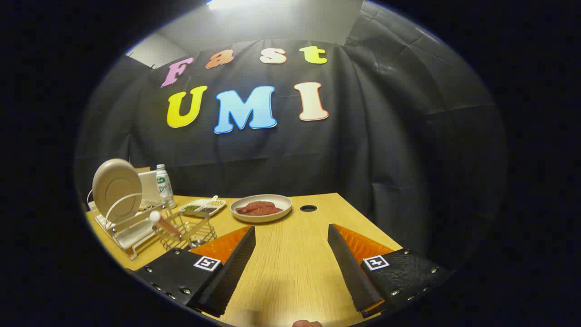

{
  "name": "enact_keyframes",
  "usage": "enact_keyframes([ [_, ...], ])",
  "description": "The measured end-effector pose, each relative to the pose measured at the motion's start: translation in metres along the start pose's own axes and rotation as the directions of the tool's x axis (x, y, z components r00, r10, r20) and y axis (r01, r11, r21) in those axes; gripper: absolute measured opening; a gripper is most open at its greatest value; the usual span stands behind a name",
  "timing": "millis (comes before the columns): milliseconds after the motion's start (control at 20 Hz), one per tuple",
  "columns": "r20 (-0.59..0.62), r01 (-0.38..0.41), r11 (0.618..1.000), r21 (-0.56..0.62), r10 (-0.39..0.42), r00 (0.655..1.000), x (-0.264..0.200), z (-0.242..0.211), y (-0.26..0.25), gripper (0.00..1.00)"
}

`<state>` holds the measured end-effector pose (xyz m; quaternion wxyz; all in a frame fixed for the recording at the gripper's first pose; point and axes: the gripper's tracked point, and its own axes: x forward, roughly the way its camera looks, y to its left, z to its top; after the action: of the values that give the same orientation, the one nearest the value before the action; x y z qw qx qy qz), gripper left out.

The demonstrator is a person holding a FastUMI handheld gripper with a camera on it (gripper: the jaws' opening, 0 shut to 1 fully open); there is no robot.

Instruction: Take the plate from the dish rack, then take the spoon from the basket and place it into the plate.

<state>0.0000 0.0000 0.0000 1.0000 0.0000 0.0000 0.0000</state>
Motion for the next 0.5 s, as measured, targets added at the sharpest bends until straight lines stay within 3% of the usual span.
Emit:
enact_keyframes([
  [350, 0.137, 0.007, 0.995, -0.103, 0.007, 0.991, -0.028, 0.166, 0.049, 0.98],
  [500, 0.140, 0.006, 0.994, -0.106, 0.009, 0.990, -0.055, 0.206, 0.081, 0.98],
])
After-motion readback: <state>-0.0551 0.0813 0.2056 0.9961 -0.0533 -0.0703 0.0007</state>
